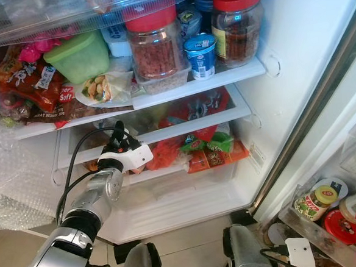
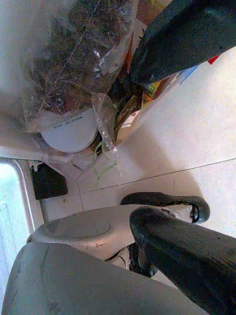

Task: Restocking fridge

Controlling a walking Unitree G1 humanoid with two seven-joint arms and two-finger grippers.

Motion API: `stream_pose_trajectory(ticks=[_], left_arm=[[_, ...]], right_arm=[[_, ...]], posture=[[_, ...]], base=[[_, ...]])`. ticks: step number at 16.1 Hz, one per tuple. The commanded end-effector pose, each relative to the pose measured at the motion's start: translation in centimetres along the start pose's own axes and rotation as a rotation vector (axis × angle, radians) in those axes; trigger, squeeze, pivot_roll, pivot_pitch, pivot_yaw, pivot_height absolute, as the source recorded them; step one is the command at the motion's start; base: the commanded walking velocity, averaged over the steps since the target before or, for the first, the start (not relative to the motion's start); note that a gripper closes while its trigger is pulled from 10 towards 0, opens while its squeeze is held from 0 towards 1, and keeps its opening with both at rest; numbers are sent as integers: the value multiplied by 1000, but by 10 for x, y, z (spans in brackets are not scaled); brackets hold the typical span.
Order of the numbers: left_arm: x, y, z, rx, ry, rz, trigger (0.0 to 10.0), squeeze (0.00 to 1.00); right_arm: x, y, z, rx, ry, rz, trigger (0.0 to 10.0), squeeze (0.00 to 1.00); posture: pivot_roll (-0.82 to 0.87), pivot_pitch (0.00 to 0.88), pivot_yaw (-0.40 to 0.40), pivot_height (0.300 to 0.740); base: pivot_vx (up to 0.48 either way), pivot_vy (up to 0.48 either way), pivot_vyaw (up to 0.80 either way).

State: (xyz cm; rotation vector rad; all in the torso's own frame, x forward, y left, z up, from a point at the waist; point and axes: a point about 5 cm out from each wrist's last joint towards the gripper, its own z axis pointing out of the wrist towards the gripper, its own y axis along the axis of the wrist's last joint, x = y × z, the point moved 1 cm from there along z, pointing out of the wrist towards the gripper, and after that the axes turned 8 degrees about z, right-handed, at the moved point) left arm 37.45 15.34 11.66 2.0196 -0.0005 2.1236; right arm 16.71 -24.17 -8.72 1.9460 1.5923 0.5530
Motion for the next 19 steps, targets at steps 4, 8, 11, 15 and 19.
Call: stream_pose_trajectory(ticks=[4, 8, 11, 15, 19], left_arm=[[-14, -13, -8, 54, -69, 3, 10000, 0], [23, -10, 9, 100, 179, -130, 10000, 0], [29, -7, 9, 79, 226, -65, 10000, 0], [34, -7, 11, 71, 246, -90, 10000, 973], [25, 0, 8, 35, 180, -340, 10000, 1000]], right_arm=[[1, -8, -2, 27, -4, 20, 10000, 0], [1, -8, -2, 27, 5, 17, 10000, 0], [0, -8, -2, 26, 6, 18, 10000, 0], [0, -8, -2, 26, 7, 16, 10000, 0], [0, -8, -2, 26, 8, 15, 10000, 0]], posture=[[-89, 172, 97, 610], [-86, 175, 90, 610], [-87, 173, 90, 610], [-87, 171, 90, 610], [-86, 170, 88, 610]], base=[[0, 0, 0], [0, 0, 0], [0, 0, 0], [0, 0, 0], [0, 0, 0]])
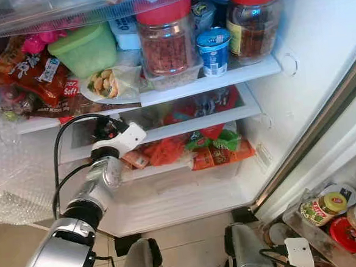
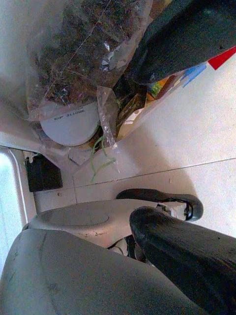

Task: Restocking fridge

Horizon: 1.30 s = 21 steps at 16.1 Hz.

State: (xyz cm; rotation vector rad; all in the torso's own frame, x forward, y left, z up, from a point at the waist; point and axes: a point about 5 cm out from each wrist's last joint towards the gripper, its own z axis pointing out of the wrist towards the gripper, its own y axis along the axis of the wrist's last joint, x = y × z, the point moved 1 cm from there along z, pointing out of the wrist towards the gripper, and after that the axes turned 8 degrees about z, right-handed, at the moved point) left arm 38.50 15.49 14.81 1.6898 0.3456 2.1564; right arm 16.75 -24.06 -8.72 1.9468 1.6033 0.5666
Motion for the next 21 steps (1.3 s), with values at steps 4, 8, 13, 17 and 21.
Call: stream_pose_trajectory(ticks=[4, 8, 13, 17, 21], left_arm=[[-14, -2, -12, 17, -91, -268, 10000, 1000], [-18, 3, -24, -7, -116, -669, 10000, 0], [-36, 27, -63, -222, -259, -721, 10000, 0], [-61, -26, -103, 47, -314, -765, 10000, 0], [-80, -60, -129, 340, -278, -887, 10000, 0]], right_arm=[[-1, -8, -2, 24, -4, 16, 10000, 0], [-1, -7, -2, 23, -3, 17, 10000, 0], [-1, -7, -2, 19, -5, 22, 10000, 0], [0, -7, -2, 15, -8, 25, 10000, 0], [-1, -7, -2, 15, -7, 25, 10000, 0]], posture=[[-85, 170, 89, 610], [-85, 174, 89, 610], [-90, 175, 96, 610], [-85, 175, 97, 610], [-87, 175, 97, 610]], base=[[0, 0, 0], [0, 0, 0], [0, 0, 0], [0, 0, 0], [0, 0, 0]])
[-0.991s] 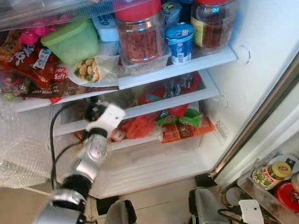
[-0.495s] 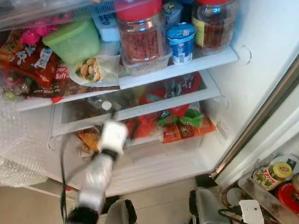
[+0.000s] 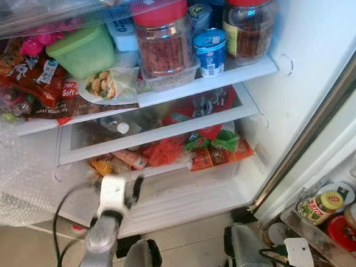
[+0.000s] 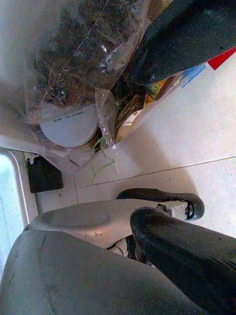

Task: Restocking fridge

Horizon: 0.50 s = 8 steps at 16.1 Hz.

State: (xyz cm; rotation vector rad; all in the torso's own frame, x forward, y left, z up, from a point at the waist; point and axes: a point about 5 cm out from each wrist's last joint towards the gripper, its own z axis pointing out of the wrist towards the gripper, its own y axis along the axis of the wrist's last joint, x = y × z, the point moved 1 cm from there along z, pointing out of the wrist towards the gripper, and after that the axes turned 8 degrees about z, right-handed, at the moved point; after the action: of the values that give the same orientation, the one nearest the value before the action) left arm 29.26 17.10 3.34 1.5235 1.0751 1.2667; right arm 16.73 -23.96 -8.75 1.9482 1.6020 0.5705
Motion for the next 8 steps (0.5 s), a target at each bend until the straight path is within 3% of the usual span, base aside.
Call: stream_pose_trajectory(ticks=[1, 8], left_arm=[[4, -22, -9, 99, 35, -32, 10000, 0], [8, -46, -15, 232, 65, -60, 10000, 0]], right_arm=[[-2, -7, -2, 17, -8, 20, 10000, 0], [-2, -8, -2, 19, -3, 20, 10000, 0]], posture=[[-88, 173, 93, 610], [-92, 160, 93, 610]], base=[[-398, 0, 0], [-414, 0, 0]])
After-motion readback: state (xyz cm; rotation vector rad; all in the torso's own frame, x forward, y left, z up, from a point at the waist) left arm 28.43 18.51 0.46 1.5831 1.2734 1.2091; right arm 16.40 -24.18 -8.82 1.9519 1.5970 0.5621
